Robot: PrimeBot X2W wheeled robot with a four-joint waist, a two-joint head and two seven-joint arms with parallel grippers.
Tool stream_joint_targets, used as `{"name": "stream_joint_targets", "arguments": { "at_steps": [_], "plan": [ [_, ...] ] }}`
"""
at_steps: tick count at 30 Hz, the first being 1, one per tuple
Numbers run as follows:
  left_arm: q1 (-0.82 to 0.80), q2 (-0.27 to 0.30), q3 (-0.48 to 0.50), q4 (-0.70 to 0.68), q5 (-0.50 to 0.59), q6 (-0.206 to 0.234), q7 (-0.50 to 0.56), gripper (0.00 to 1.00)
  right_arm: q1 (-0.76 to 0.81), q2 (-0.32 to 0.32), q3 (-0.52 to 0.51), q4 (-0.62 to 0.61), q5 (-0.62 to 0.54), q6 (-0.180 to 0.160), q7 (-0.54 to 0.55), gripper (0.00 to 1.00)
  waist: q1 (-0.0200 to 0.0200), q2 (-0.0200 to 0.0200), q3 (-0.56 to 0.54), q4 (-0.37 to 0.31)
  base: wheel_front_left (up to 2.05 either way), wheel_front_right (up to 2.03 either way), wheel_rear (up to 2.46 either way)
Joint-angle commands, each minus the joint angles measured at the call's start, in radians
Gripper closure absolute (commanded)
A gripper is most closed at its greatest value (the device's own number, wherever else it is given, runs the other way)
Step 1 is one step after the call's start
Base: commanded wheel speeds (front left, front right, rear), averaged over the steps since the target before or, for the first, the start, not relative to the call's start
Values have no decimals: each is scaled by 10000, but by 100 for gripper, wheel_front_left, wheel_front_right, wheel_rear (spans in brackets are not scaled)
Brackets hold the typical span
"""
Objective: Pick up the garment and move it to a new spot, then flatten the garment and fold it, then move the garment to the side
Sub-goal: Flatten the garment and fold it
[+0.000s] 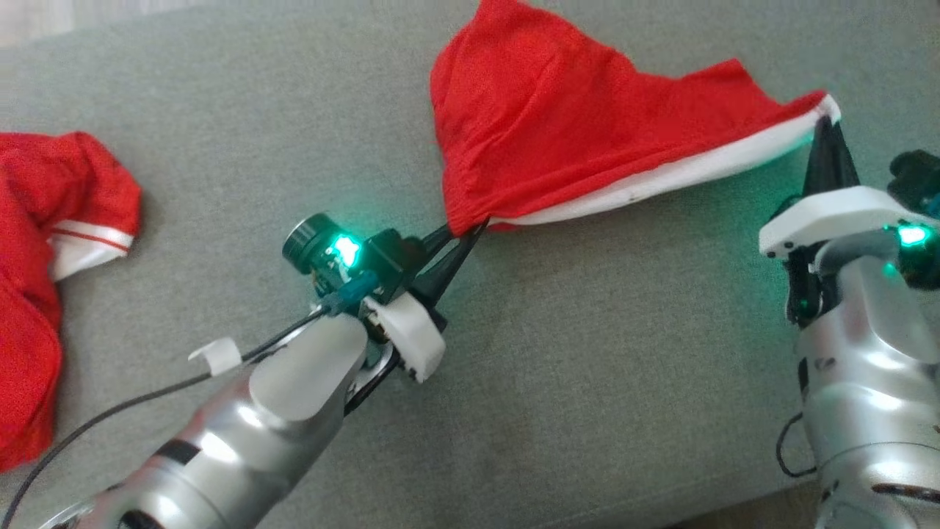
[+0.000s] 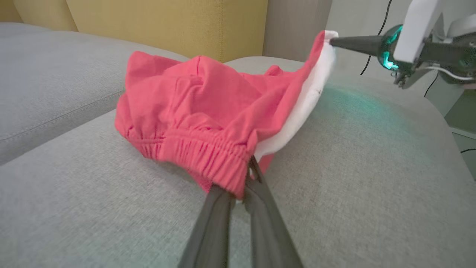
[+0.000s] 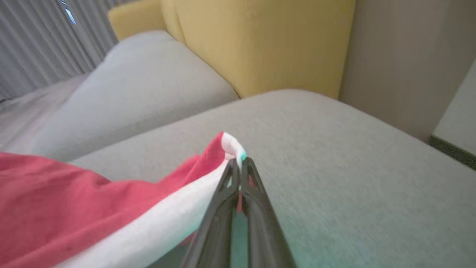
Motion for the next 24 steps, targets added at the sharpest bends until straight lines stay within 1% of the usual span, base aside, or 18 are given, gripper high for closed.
{"name": "stream_joint_targets", "arguments": {
  "at_steps": [1, 6, 11, 12, 13, 16, 18, 22, 24],
  "plan": [
    [-161, 325, 85, -347, -111, 18, -63, 100, 109, -16, 497, -585, 219, -7, -117, 100, 0, 0, -301, 155, 0, 0, 0],
    [-555, 1229, -205, -995, -701, 18, 241, 100, 519, -16, 1671, -2098, 1206, -7, -118, 100, 0, 0, -976, 368, 0, 0, 0],
    [-1604, 2327, -466, -2116, -1367, 17, 1195, 100, 675, -16, 2551, -3846, 1724, -7, -89, 100, 0, 0, -1604, 592, 0, 0, 0],
    [-1861, 2542, -488, -2331, -1523, 17, 1413, 100, 645, -16, 2660, -4184, 1777, -7, -70, 100, 0, 0, -1715, 623, 0, 0, 0],
    [-1861, 2542, -488, -2331, -1523, 17, 1413, 100, 645, -16, 2660, -4184, 1777, -7, -70, 100, 0, 0, -1715, 623, 0, 0, 0],
    [-2657, 3123, -497, -2864, -1823, 17, 1886, 100, 482, -16, 2912, -5130, 1820, -7, 37, 100, 0, 0, -2035, 683, 0, 0, 0],
    [-3065, 3398, -373, -3077, -2077, 17, 2074, 100, 356, -16, 3058, -5673, 1843, -7, 172, 100, 0, 0, -2249, 715, 0, 0, 0],
    [-3637, 3850, -58, -3341, -2306, 29, 2222, 100, 176, -16, 3193, -6585, 1700, -7, 448, 100, 0, 0, -2646, 740, 0, 0, 0],
    [-3740, 3991, 171, -3505, -2467, 135, 2208, 100, 178, -16, 3188, -6970, 1581, -7, 596, 100, 0, 0, -2843, 758, 0, 0, 0]
  ]
}}
